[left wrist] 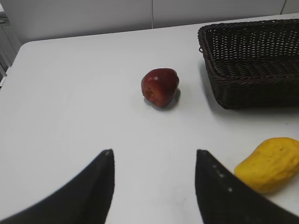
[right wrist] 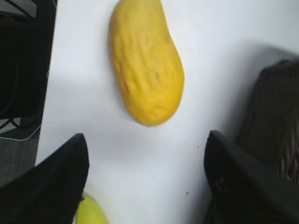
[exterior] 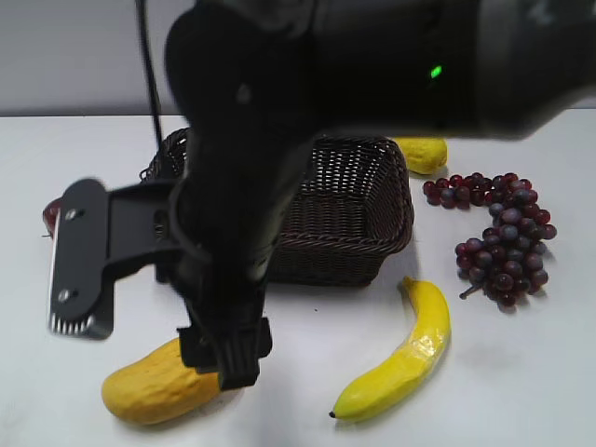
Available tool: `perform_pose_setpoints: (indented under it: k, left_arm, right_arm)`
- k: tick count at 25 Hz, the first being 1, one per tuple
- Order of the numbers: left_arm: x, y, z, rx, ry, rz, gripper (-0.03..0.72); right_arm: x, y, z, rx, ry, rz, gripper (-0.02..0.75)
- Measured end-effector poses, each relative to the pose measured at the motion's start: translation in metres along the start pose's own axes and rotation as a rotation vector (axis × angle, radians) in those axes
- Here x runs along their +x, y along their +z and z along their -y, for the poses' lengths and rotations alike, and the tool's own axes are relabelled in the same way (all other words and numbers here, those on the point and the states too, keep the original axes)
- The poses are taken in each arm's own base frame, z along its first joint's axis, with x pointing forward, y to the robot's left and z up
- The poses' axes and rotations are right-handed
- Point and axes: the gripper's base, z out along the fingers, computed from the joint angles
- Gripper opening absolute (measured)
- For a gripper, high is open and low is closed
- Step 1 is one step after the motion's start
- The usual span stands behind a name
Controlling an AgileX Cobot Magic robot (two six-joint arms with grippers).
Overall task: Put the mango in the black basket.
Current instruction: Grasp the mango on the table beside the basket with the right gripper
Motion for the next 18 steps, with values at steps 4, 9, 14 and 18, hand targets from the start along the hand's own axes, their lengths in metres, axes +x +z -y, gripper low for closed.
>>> perform_pose_setpoints:
  k: [4, 9, 14, 18]
  left_arm:
    - [0.000, 0.000, 0.000, 0.000, 0.000, 0.000, 0.421]
    - [0.000, 0.000, 0.000, 0.000, 0.000, 0.000, 0.420]
    - [0.000, 0.000, 0.000, 0.000, 0.000, 0.000, 0.419]
    - [0.000, 0.000, 0.000, 0.000, 0.000, 0.000, 0.419]
  right_arm:
    - [-0.010, 0.033, -0.007, -0.033, -0.106, 0.001, 0.605]
    - [-0.021, 0.058, 0.002, -0.041, -0.135, 0.013, 0.619]
    - [-0.027, 0.077, 0.008, -0.038, -0.141, 0.018, 0.619]
    - [-0.024, 0.092, 0.006, -0.073, -0.139, -0.011, 0.619]
